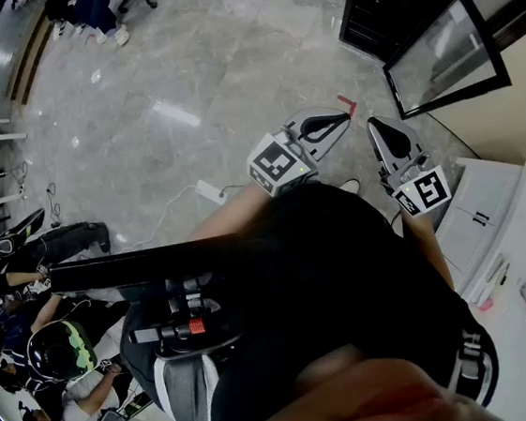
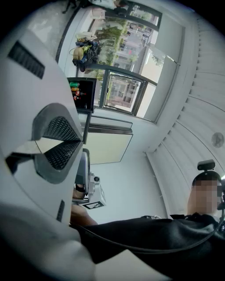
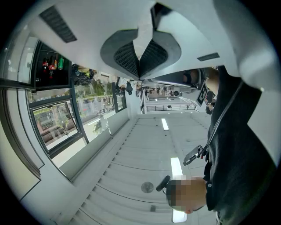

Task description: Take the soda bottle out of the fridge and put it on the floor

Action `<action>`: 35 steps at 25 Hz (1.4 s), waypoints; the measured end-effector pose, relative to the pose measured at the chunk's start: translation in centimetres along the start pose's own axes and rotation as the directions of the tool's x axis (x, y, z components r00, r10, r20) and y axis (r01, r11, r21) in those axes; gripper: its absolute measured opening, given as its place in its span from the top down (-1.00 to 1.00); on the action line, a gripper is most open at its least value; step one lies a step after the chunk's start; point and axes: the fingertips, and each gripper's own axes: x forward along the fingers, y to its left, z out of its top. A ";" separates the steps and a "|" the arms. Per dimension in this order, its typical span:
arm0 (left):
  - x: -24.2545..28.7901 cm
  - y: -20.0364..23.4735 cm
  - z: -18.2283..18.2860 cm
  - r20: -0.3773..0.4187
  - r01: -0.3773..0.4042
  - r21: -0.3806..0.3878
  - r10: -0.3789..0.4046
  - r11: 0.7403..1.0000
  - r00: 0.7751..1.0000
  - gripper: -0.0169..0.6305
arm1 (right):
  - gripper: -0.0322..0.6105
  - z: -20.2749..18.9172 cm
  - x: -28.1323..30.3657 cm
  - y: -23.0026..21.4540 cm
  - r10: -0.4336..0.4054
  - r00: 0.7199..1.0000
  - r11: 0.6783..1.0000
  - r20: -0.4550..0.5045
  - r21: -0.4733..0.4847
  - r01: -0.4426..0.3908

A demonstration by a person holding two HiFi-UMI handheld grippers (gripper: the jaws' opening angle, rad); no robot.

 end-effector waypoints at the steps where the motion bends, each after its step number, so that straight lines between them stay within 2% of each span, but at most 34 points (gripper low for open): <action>1: -0.1 0.0 0.0 0.003 -0.007 0.004 0.007 1.000 1.000 0.96 | 0.86 0.0 0.1 0.1 0.007 1.000 1.000 0.001 -0.001 -0.007; 10: 0.3 -0.1 0.1 0.008 -0.021 0.018 0.021 1.000 1.000 0.96 | 0.86 -0.1 -0.1 -0.1 0.018 1.000 1.000 -0.002 -0.006 -0.018; 19: 0.0 0.7 0.2 0.029 -0.038 0.004 0.038 0.999 0.999 0.96 | 0.86 0.3 -0.6 -0.5 0.011 0.999 1.000 0.038 0.013 -0.011; 31: -1.3 2.8 -0.2 0.020 -0.027 0.026 0.027 0.999 0.999 0.96 | 0.87 -0.4 2.8 0.4 0.026 0.999 0.999 0.042 0.026 -0.027; 35: -2.4 4.2 -0.3 0.020 -0.020 0.040 0.019 0.999 1.000 0.96 | 0.86 -0.7 4.4 0.7 -0.007 0.999 1.000 0.037 0.021 0.006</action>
